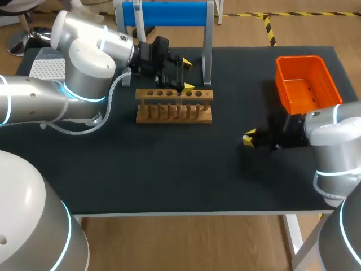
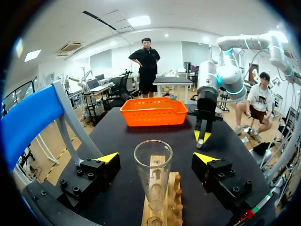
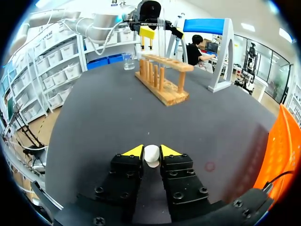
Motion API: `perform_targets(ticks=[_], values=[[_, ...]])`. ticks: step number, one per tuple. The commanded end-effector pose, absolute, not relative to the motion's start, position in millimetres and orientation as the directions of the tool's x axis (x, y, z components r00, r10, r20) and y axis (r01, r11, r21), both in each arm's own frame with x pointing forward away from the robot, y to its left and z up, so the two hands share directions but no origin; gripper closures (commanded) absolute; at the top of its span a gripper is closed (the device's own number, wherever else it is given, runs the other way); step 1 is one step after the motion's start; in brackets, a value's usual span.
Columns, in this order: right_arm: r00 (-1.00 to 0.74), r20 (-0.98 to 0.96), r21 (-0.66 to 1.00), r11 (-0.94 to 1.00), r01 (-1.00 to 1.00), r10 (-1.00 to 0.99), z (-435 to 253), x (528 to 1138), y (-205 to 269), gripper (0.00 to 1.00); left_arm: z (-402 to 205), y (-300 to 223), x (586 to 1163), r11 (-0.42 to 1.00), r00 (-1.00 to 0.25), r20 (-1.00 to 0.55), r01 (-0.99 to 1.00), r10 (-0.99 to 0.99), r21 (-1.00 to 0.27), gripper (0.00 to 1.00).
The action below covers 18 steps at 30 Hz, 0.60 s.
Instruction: Invert the test tube, pick up the pipette, mount the tip to pipette, aspirate from beaker and dispense into the tube, eject the tip, return the pipette, and cap with the stopper.
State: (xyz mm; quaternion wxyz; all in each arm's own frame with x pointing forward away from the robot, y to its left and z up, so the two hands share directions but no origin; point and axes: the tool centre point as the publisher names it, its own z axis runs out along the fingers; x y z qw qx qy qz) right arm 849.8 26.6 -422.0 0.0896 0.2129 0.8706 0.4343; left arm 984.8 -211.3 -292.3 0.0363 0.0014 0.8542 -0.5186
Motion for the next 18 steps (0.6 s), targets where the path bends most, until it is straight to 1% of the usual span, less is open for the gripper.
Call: perform_targets(ticks=[1,15,18], values=[[-0.896,0.026,0.802,0.526,0.284,0.444,-396.0,849.9,22.6,1.0,-293.1,-210.8,986.4,0.46,-0.998,-0.063,0.042,-0.03,-0.887,0.0],[-0.923,-0.026,0.837,0.513,0.19,0.385,-276.8,859.8,20.9,1.0,-293.1,-210.8,986.4,0.46,-0.998,-0.063,0.042,-0.03,-0.887,0.0],[-0.923,-0.026,0.837,0.513,0.19,0.385,-276.8,859.8,20.9,1.0,-293.1,-210.8,986.4,0.46,-0.998,-0.063,0.042,-0.03,-0.887,0.0]])
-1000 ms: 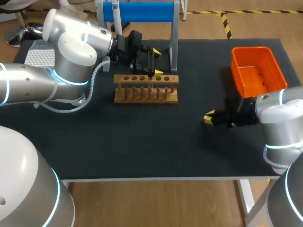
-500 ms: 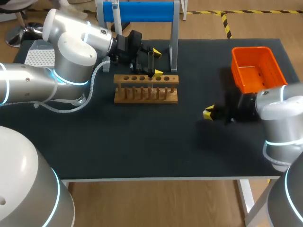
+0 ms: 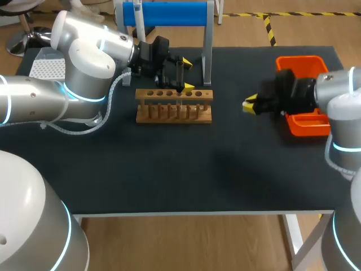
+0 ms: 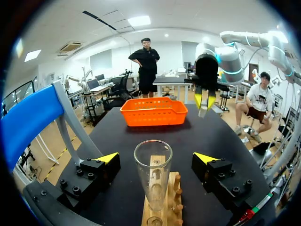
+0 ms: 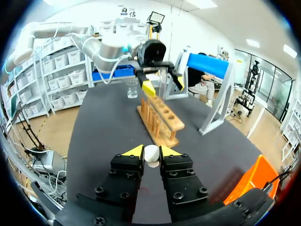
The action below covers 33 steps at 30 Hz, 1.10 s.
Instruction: Invert the test tube, pick up the pipette, mount the tip to pipette, aspirate from beaker and dispense into the tube, eject the tip, return the pipette, and cap with the stopper.
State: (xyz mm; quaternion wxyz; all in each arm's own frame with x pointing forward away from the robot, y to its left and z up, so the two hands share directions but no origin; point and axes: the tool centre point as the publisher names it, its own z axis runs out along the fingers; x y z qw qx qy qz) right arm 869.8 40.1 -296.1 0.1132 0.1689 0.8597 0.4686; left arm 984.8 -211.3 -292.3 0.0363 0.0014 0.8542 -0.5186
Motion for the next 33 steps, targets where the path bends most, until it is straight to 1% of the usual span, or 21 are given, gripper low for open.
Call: perform_targets(ticks=[1,20,26,31,33], values=[[-0.923,-0.026,0.837,0.513,0.19,0.385,-276.8,859.8,20.9,1.0,-293.1,-210.8,986.4,0.46,-0.998,-0.063,0.042,-0.03,-0.887,0.0],[-0.923,-0.026,0.837,0.513,0.19,0.385,-276.8,859.8,20.9,1.0,-293.1,-210.8,986.4,0.46,-0.998,-0.063,0.042,-0.03,-0.887,0.0],[-0.928,-0.023,0.833,0.52,0.188,0.372,-256.0,892.1,39.4,1.0,-293.1,-210.8,986.4,0.46,-0.998,-0.063,0.042,-0.03,-0.887,0.0],[-0.937,-0.043,0.831,0.534,0.159,0.347,-236.2,919.1,64.2,1.0,-293.1,-210.8,986.4,0.46,-0.998,-0.063,0.042,-0.03,-0.887,0.0],[-0.942,-0.018,0.835,0.523,0.169,0.335,-227.9,926.5,74.8,1.0,-293.1,-210.8,986.4,0.46,-0.998,-0.063,0.042,-0.03,-0.887,0.0]])
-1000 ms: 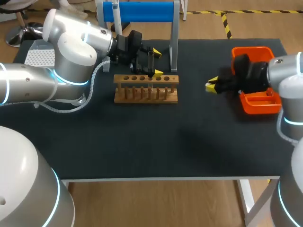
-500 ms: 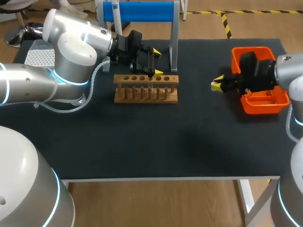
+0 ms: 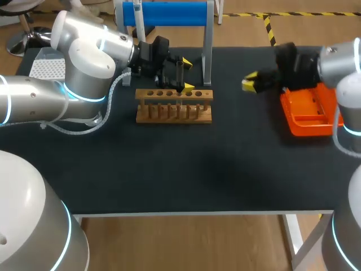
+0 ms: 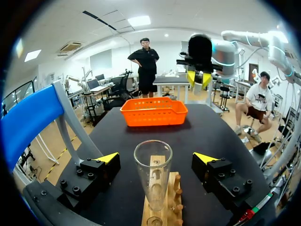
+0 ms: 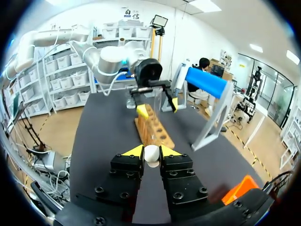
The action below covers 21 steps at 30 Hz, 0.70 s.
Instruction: Invert the test tube, pick up the pipette, mount the tip to pipette, aspirate from beaker and dispense into the tube, eject the tip, return the pipette, and cap with the stopper.
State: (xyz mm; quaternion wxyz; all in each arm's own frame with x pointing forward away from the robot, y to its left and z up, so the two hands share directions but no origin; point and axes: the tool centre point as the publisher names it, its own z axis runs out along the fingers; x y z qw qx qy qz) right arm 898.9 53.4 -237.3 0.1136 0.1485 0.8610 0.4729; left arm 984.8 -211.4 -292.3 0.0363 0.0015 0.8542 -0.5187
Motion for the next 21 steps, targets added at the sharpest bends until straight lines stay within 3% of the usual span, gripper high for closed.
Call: perform_targets(ticks=[1,14,21], values=[[-0.942,-0.019,0.835,0.523,0.169,0.335,-225.5,934.0,79.8,1.0,-293.1,-210.8,986.4,0.46,-0.998,-0.063,0.042,-0.03,-0.887,0.0],[-0.964,-0.047,0.823,0.557,0.112,0.263,-204.7,968.4,149.0,1.0,-293.1,-210.8,986.4,0.46,-0.998,-0.063,0.042,-0.03,-0.887,0.0],[-0.964,-0.047,0.823,0.557,0.112,0.263,-204.7,968.4,149.0,1.0,-293.1,-210.8,986.4,0.46,-0.998,-0.063,0.042,-0.03,-0.887,0.0]])
